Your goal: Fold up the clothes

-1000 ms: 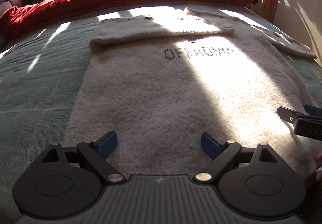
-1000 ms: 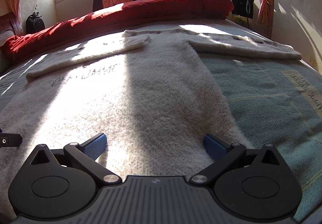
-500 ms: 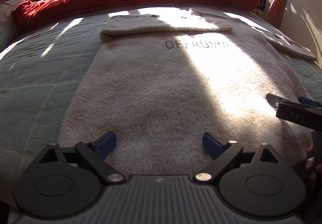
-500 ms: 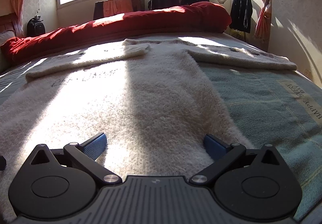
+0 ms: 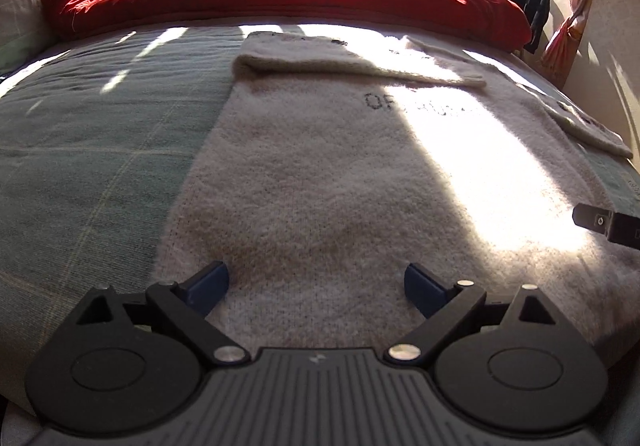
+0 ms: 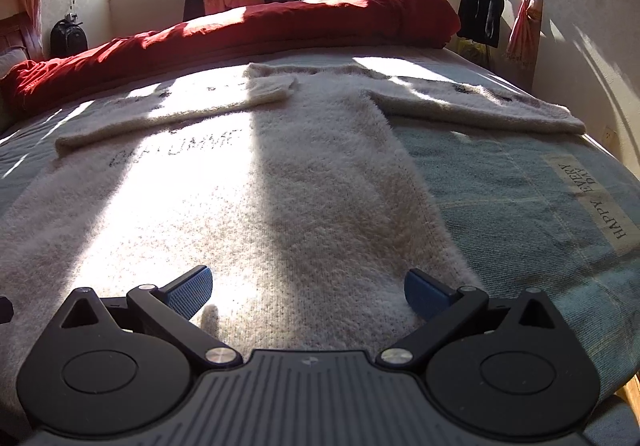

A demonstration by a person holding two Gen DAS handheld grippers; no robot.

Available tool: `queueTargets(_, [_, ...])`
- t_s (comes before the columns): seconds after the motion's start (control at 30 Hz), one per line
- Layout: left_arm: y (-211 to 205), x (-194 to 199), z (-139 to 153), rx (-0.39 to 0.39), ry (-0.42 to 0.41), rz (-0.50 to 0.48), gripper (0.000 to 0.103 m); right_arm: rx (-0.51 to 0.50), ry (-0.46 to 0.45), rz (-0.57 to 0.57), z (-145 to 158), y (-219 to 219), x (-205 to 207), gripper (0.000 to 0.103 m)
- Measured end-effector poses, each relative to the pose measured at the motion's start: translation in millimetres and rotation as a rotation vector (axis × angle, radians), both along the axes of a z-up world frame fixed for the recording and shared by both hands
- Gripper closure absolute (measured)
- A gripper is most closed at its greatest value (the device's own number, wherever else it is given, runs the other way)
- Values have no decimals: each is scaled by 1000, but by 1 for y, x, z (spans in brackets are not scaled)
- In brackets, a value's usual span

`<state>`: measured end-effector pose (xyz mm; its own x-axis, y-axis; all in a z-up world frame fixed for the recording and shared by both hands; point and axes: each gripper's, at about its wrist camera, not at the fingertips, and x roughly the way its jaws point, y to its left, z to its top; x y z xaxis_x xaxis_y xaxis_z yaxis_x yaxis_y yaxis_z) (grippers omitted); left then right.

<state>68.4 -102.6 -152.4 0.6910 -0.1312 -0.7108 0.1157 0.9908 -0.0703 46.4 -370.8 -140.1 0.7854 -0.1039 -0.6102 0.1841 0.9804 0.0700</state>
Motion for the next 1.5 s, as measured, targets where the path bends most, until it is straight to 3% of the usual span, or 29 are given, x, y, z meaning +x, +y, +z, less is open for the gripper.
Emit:
queueTargets(0.13, [-3,1,-1,1,-3,5,4,-11,9,83,9,13,7,0])
queueTargets(0.27, [-8,-2,-4,31,-22,7,2,-42,48,186,-5,34,14,0])
queueTargets(0.4, [-10,-7,3,51,-50,16,2,-19,47,199,-18,26,1,0])
queueTargets(0.57, [-17,-7,14,46,-131,-20,2,96,53,136,-10,-4,-14,0])
queueTargets(0.67, [-19,0,1,31,-61,-40,2,211,33,135,-1,-14,-14,0])
queueTargets(0.8, [-18,0,-4,45,-57,-59,2,357,18,128,-4,-22,-7,0])
queueTargets(0.93, [-15,-2,-7,23,-60,-58,1,373,1,20,-12,-41,-19,0])
queueTargets(1.1, [-18,-4,-8,39,-68,-58,1,388,-55,-82,2,-60,-30,0])
queueTargets(1.27, [-16,-5,-7,26,-70,-64,1,356,-65,-69,5,-63,-8,0])
queueTargets(1.37, [-14,-5,-7,14,-75,-63,1,317,-13,-107,-6,-64,-1,0])
queueTargets(1.5, [-7,-16,8,-56,-208,-67,1,300,-7,-103,-8,-63,-8,0])
